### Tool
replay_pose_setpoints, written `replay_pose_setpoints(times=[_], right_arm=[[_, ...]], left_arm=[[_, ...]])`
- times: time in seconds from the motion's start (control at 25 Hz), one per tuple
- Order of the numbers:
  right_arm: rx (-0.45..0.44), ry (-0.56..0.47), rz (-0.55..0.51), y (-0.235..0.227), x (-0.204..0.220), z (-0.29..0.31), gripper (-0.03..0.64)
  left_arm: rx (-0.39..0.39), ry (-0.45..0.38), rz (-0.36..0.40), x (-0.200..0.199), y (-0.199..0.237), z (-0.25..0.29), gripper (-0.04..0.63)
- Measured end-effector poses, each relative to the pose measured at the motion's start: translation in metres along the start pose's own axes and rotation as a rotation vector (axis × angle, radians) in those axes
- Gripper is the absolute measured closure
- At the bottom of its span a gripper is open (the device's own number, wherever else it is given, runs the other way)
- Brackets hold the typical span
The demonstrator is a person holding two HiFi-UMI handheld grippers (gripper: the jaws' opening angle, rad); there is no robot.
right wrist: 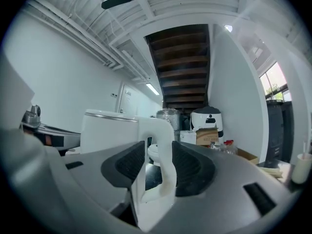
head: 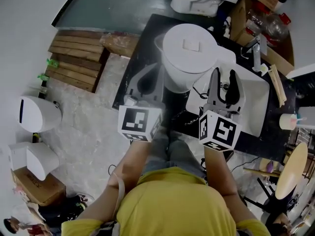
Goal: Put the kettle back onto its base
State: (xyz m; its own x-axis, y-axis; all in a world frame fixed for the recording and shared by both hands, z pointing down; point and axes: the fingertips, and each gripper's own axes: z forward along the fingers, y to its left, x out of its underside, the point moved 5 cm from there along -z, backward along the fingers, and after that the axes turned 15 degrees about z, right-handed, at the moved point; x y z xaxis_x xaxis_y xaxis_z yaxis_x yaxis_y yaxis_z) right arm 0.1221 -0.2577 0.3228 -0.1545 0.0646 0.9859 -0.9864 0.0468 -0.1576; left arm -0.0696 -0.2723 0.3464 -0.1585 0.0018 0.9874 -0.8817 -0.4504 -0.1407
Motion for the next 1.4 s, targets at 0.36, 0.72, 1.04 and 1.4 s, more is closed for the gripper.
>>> replay_pose_setpoints(times=[0.36, 0.72, 1.04, 1.4], right_arm=[[-0.049, 0.001, -0.001, 0.011, -0.005, -0.011, 0.446], [-0.135, 0.013, 0.001, 0.03, -0.01, -0.024, 0.527], [-0.231, 0.027, 0.001, 0.051, -0.019, -0.045, 0.597], [-0.281, 0.035, -0.008, 0.066, -0.031, -0.072, 0.6]], left_arm=[[-0.009, 0.016, 0.033, -0.015, -0.015, -0.011, 0.592], [0.01, -0.001, 0.054, -0.033, -0.03, -0.022, 0.592], [0.047, -0.023, 0.06, -0.047, -0.044, -0.034, 0.592], [0.067, -0.071, 0.063, -0.07, -0.056, -0.058, 0.592]])
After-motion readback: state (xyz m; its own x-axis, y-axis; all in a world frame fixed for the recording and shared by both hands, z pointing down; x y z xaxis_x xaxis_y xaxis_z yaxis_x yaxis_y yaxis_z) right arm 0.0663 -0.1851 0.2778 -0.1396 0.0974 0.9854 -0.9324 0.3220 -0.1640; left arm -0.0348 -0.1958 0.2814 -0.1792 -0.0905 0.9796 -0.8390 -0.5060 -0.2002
